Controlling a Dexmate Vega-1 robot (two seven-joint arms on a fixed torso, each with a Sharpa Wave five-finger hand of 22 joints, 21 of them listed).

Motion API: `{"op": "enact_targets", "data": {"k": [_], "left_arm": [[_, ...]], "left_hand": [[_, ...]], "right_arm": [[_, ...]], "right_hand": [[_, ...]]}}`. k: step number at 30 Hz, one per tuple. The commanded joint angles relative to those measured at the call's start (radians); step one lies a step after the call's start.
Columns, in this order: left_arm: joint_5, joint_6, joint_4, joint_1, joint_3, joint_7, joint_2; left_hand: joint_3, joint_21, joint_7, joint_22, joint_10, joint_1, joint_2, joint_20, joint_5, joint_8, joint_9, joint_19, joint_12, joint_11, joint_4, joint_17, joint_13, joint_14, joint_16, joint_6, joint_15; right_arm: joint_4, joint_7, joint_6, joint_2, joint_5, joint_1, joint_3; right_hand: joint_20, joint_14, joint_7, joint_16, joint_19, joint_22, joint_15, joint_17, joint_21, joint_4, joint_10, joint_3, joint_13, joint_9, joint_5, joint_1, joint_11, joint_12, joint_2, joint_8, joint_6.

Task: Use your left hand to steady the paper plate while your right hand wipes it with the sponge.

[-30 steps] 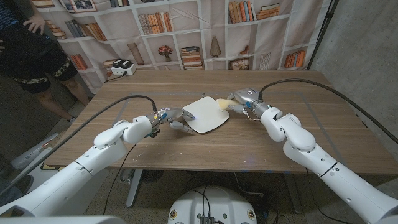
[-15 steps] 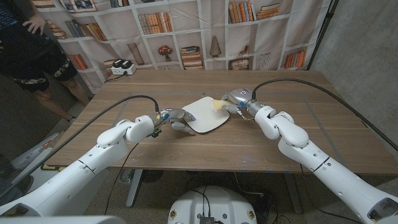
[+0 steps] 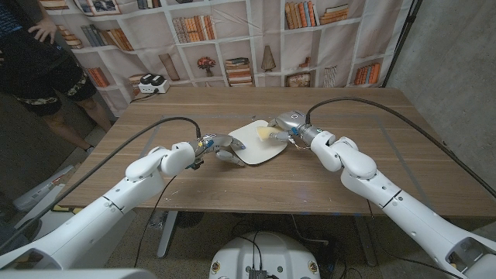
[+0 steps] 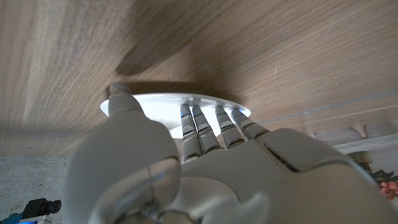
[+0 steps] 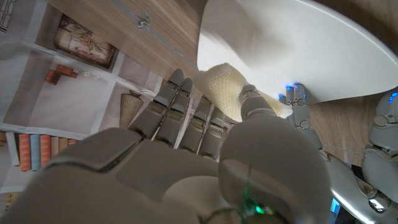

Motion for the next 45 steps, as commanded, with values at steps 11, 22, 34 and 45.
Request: {"op": "enact_targets", "data": {"k": [11, 22, 34, 45], "left_arm": [[-0.010, 0.017, -0.018, -0.011, 0.007, -0.041, -0.005], [-0.016, 0.018, -0.024, -0.008, 0.004, -0.047, -0.002], [-0.016, 0.027, -0.041, 0.001, -0.002, -0.054, 0.005], [-0.011, 0.034, -0.047, 0.001, 0.000, -0.061, 0.006]], "left_hand": [[-0.004, 0.003, 0.001, 0.002, 0.013, 0.006, 0.001, -0.057, 0.009, 0.007, 0.003, -0.002, 0.004, 0.003, 0.007, 0.004, 0.001, 0.005, 0.004, 0.007, -0.086], [-0.004, 0.004, 0.005, 0.002, 0.012, 0.005, 0.004, -0.055, 0.009, 0.006, 0.003, -0.002, 0.003, 0.004, 0.009, 0.005, 0.001, 0.006, 0.004, 0.008, -0.084], [-0.006, 0.005, 0.004, 0.002, 0.013, 0.003, 0.008, -0.055, 0.010, 0.006, 0.003, -0.001, 0.004, 0.005, 0.011, 0.004, 0.001, 0.007, 0.005, 0.010, -0.083], [-0.008, 0.006, 0.008, 0.002, 0.012, -0.001, 0.014, -0.052, 0.011, 0.005, 0.003, -0.001, 0.003, 0.009, 0.016, 0.005, 0.001, 0.008, 0.005, 0.009, -0.080]], "right_arm": [[0.103, -0.006, 0.019, 0.056, -0.062, 0.074, -0.067], [0.141, 0.021, -0.008, 0.084, -0.089, 0.101, -0.095], [0.171, 0.053, -0.029, 0.100, -0.100, 0.118, -0.114], [0.135, 0.029, -0.006, 0.081, -0.051, 0.091, -0.090]], "right_hand": [[-0.092, -0.045, -0.027, -0.005, -0.033, 0.003, -0.103, 0.006, -0.012, 0.016, -0.044, -0.027, 0.003, 0.006, -0.005, -0.040, -0.002, -0.018, -0.010, -0.018, -0.048], [-0.075, -0.080, -0.007, -0.007, -0.060, 0.002, -0.083, 0.007, -0.023, 0.026, -0.085, -0.050, 0.005, 0.007, -0.011, -0.072, 0.016, -0.027, -0.027, -0.026, -0.093], [-0.060, -0.118, 0.020, -0.011, -0.088, 0.001, -0.060, 0.003, -0.035, 0.028, -0.117, -0.069, 0.006, 0.007, -0.011, -0.095, 0.030, -0.030, -0.048, -0.025, -0.119], [-0.040, -0.140, -0.025, 0.003, -0.113, 0.000, -0.042, 0.014, -0.046, 0.093, -0.110, -0.105, 0.008, 0.006, -0.012, -0.201, 0.014, -0.014, -0.018, -0.016, -0.126]]}}
